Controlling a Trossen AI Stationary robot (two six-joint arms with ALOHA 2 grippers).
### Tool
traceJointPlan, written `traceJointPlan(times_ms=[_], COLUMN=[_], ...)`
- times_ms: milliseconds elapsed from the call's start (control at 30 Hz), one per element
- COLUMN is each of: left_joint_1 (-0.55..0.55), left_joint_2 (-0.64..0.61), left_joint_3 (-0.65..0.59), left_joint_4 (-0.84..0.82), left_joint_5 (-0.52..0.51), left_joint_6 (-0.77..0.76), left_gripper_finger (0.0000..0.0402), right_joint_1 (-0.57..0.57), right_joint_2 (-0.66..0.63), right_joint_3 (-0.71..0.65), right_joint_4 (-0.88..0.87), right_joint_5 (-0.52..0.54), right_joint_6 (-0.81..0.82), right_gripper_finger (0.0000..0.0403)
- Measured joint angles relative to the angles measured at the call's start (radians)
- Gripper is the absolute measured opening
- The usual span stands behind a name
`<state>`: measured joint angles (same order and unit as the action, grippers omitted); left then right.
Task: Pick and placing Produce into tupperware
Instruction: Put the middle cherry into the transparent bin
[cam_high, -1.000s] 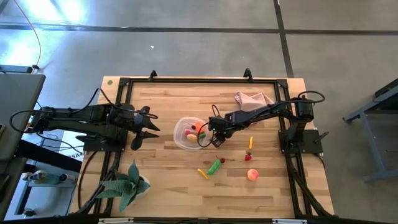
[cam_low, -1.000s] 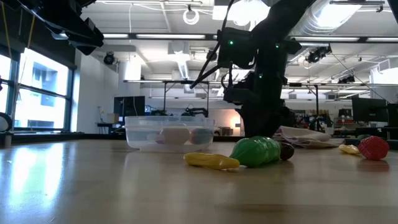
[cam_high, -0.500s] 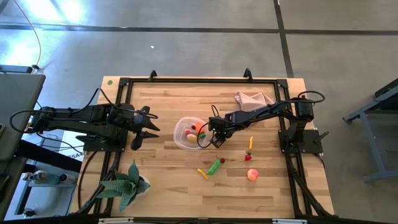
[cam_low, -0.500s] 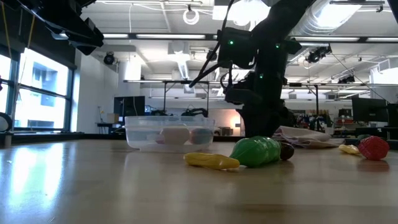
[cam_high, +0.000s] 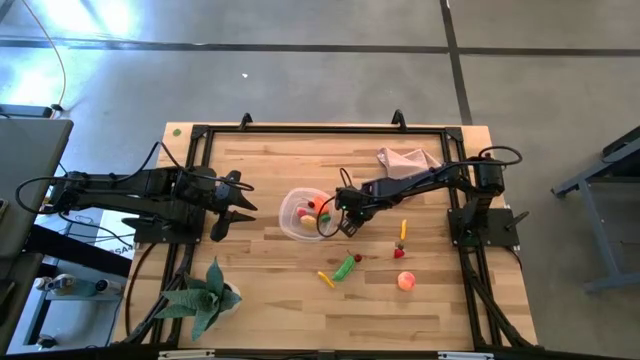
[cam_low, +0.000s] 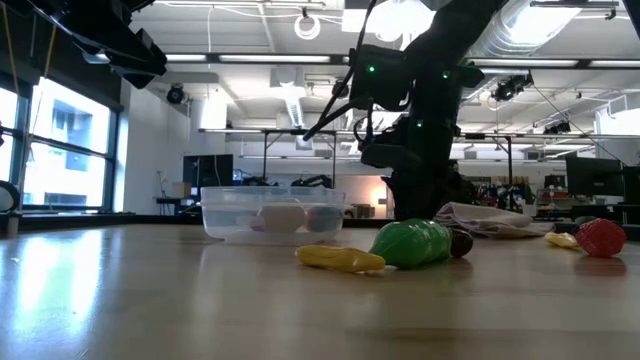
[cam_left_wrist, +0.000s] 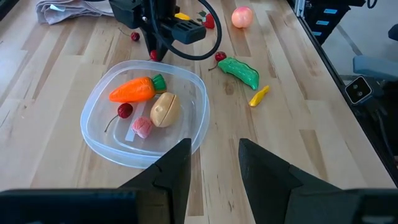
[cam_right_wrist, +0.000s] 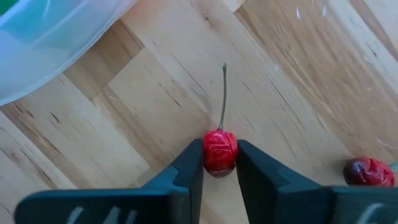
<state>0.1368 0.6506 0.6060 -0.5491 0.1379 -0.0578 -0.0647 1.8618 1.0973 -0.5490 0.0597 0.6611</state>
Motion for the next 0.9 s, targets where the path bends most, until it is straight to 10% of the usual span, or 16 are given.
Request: traceJointPlan(times_ms=[900], left_joint_1=[0.000], left_joint_2=[0.000], left_joint_3=[0.000], left_joint_4=[0.000], left_joint_5=[0.000], left_joint_6=[0.000], left_gripper_finger=[0.0122], right_joint_1=[0.006], right_joint_2=[-0.056], right_joint_3=[0.403], right_joint_4=[-0.152], right_joint_5=[0.093], right_joint_6=[-0.387], right_gripper_finger=[0.0062])
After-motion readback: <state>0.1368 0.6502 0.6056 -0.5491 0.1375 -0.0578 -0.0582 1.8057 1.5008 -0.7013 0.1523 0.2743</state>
